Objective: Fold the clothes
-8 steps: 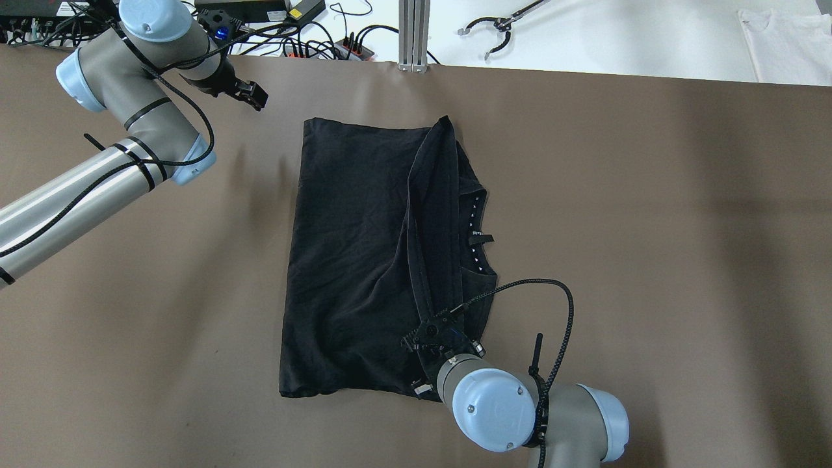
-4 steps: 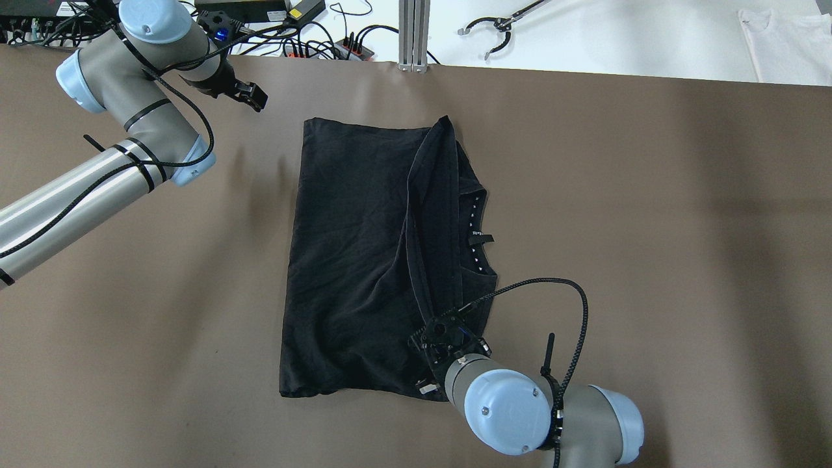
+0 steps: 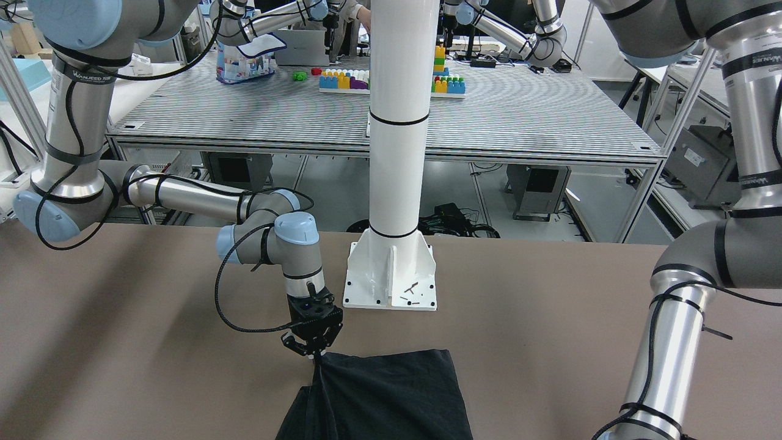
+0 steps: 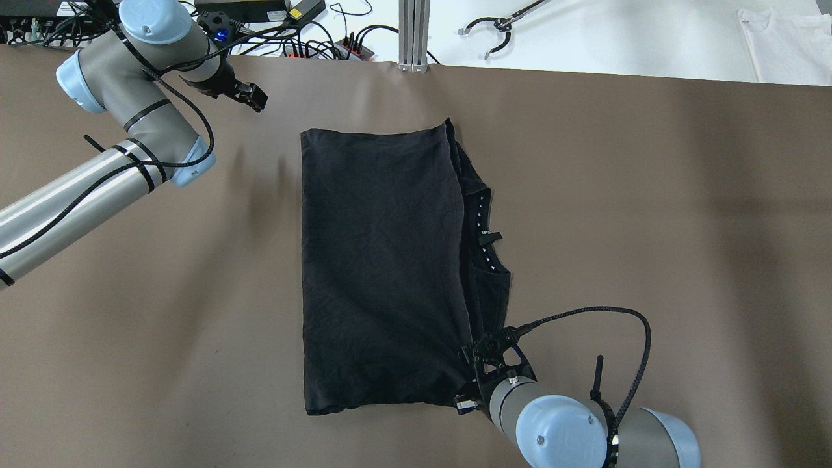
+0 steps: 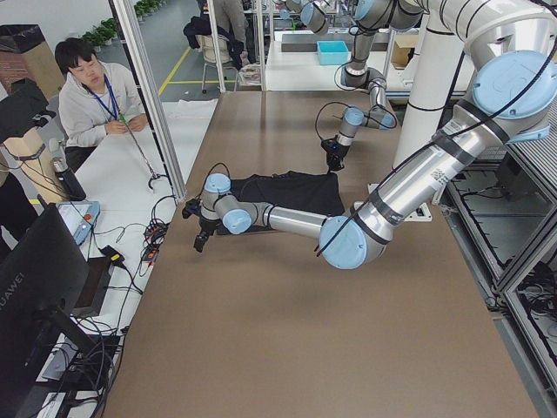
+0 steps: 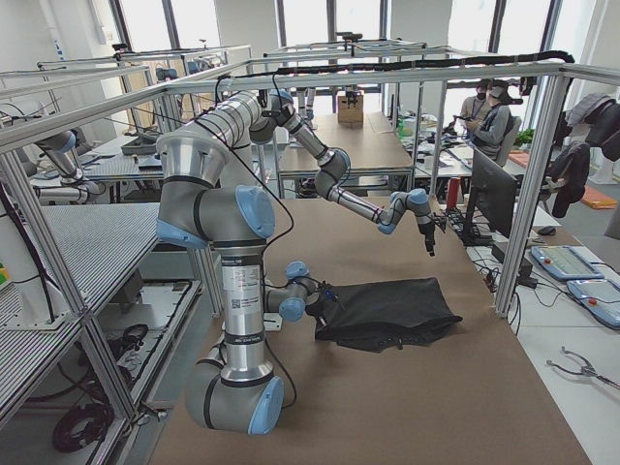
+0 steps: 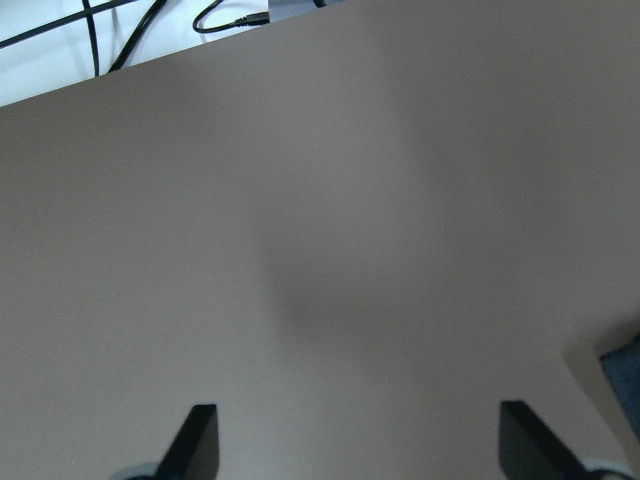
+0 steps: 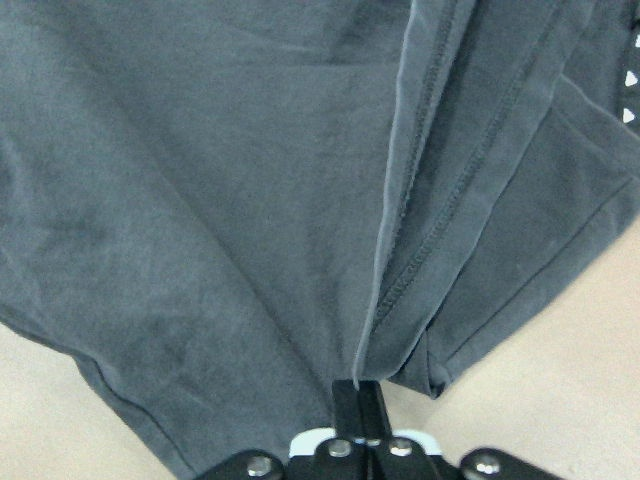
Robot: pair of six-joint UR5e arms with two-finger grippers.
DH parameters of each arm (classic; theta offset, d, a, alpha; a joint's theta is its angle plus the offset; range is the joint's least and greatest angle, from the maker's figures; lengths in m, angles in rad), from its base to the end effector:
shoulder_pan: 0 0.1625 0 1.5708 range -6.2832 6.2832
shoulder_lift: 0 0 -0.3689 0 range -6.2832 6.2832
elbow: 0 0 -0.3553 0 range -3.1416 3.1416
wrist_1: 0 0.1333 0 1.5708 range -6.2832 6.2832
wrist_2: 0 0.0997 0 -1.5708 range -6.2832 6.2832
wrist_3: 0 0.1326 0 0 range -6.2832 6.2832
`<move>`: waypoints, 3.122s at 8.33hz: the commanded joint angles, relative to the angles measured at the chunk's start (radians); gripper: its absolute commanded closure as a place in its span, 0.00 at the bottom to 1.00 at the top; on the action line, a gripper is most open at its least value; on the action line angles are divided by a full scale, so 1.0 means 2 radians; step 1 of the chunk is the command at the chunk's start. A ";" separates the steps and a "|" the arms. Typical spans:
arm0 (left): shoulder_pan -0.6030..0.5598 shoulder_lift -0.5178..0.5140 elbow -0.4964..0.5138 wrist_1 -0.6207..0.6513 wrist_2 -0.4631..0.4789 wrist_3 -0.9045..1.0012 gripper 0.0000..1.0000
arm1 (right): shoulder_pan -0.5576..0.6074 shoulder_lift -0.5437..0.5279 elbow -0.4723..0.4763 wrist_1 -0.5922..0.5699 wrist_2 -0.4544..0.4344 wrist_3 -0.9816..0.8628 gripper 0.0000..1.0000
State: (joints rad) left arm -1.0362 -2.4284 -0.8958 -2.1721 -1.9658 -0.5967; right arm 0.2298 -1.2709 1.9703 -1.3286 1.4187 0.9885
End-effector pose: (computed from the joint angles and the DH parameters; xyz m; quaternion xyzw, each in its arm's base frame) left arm 0.3294 -0.7177 0.3556 0.2190 0.3538 0.0468 0.9081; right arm -0.4962 -0.2736 0.2827 0.2409 -0.3888 -0.1219 0.8809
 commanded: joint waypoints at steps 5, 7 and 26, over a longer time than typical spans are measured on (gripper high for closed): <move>0.000 -0.005 -0.001 0.001 -0.004 -0.002 0.00 | 0.016 0.032 -0.001 0.004 -0.026 0.122 0.06; 0.000 0.000 -0.032 0.005 -0.006 -0.041 0.00 | 0.044 0.032 0.000 0.005 -0.018 0.199 0.06; 0.462 0.324 -0.509 0.004 0.311 -0.609 0.00 | 0.057 0.010 -0.002 0.008 -0.024 0.310 0.07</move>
State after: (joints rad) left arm -0.1279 -1.7695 -1.9194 -2.1658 -1.3587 -1.8095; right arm 0.3462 -1.2494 1.9666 -1.3126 1.3725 1.6091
